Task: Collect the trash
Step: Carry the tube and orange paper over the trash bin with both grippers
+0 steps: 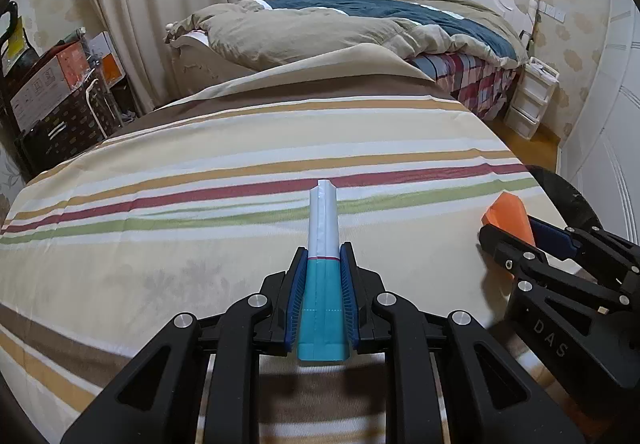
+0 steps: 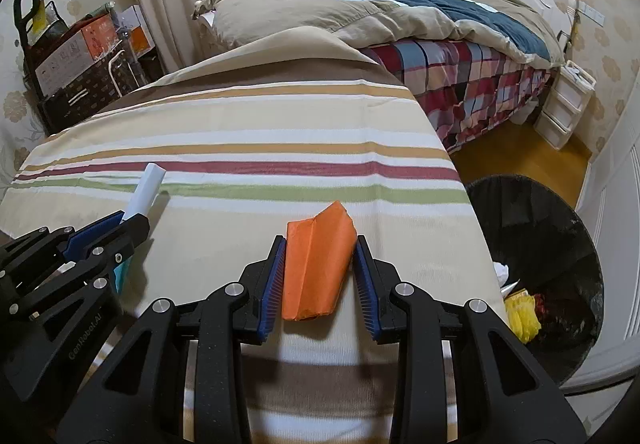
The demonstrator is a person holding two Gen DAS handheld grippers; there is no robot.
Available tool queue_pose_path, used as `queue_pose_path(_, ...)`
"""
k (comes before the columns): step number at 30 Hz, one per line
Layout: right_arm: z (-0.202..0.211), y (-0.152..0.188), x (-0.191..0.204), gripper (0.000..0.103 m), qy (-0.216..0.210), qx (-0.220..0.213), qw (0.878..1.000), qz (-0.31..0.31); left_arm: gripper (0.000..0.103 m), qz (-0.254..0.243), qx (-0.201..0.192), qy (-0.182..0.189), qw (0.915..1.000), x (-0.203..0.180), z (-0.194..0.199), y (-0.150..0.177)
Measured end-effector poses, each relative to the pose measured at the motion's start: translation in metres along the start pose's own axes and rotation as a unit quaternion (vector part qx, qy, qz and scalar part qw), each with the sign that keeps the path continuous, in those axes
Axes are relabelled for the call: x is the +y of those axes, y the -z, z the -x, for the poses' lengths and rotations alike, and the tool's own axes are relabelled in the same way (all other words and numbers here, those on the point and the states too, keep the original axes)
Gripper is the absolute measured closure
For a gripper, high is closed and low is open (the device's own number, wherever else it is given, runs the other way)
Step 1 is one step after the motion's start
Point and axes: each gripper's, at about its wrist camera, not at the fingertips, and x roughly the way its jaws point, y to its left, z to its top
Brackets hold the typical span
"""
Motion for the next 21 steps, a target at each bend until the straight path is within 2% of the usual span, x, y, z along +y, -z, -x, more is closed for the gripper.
queue_pose_path(21, 0.039, 0.039, -0.008, 0.070, -0.010, -0.020, 1.000, -0.011, 0.083, 0.007, -0.021, 0.010, 0.9997, -0.014, 0.031, 0.026)
